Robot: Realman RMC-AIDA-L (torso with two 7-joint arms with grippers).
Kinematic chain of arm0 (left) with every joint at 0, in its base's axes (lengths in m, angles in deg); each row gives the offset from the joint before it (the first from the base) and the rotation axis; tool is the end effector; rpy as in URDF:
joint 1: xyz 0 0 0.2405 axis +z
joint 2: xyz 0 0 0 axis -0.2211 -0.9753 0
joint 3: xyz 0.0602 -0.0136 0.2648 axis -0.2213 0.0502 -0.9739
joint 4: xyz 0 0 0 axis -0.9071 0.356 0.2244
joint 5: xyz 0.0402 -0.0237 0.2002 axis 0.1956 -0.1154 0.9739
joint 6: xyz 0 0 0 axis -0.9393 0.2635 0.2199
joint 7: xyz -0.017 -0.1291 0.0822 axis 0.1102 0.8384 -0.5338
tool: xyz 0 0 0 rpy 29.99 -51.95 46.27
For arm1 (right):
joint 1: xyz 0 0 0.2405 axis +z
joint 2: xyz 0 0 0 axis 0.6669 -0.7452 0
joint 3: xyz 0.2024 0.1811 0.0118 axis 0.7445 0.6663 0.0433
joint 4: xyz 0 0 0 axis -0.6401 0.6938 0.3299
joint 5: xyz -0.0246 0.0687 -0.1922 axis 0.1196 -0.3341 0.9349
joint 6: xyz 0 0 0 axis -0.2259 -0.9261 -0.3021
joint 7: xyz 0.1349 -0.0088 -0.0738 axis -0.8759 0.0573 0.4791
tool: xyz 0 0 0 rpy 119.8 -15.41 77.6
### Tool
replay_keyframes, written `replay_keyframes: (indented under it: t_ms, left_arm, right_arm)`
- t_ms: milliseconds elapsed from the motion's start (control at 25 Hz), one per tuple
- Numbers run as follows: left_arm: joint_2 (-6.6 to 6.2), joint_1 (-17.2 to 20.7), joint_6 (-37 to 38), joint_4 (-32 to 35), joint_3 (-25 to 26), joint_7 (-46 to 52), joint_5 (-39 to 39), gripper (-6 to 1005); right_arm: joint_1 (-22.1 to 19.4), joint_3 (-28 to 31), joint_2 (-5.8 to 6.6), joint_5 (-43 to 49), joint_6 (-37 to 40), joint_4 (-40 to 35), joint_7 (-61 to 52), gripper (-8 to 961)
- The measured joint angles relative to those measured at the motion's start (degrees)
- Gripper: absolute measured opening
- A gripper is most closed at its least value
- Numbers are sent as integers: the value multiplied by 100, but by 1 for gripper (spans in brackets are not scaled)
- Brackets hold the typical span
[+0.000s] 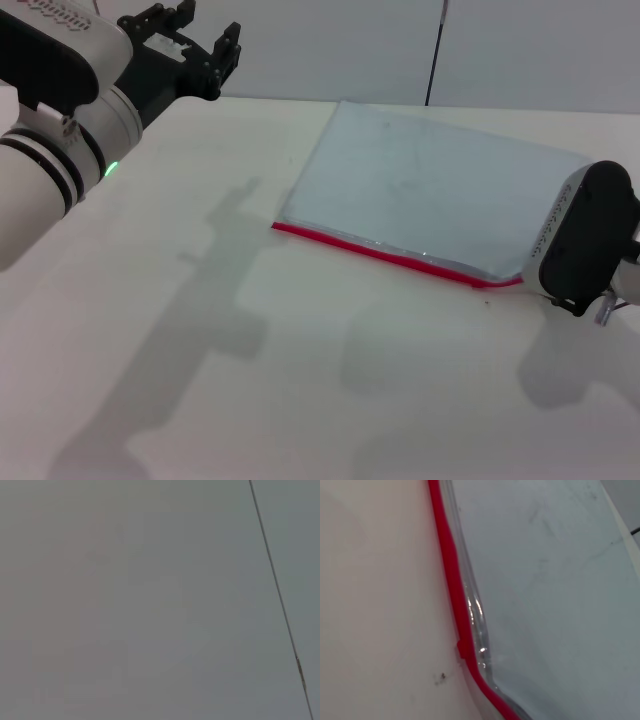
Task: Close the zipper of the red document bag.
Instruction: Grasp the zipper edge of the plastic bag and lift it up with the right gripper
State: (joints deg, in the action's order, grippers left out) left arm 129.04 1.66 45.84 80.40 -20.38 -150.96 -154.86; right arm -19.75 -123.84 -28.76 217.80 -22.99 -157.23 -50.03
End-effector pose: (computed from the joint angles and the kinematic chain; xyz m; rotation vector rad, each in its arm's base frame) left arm -0.1976 0.3879 0.0175 -1.8789 -0.3088 -0.5014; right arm 0.2590 0.3696 -0.0528 -2.3749 0.1344 -0.6363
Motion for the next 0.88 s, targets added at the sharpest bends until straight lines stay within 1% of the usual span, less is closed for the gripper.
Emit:
replay_keyframes:
  t_ms: [160,280,480,880]
  left_arm:
    - [0,-2,0,0,0,-4,0,522]
    - [0,-4,0,-11,0,-5,0,522]
    - [0,-5,0,-17,0,-7,3,522]
    - [0,-3,0,-15,0,-9,9,522]
  right_arm:
    - [34,-16,0,-30,37,23,-1,508]
    - [68,-46,0,-40,53,24,-3,386]
    - [81,-106,-7,-41,59,0,-3,391]
    - [204,-111,-6,-36,82,4,-148,348]
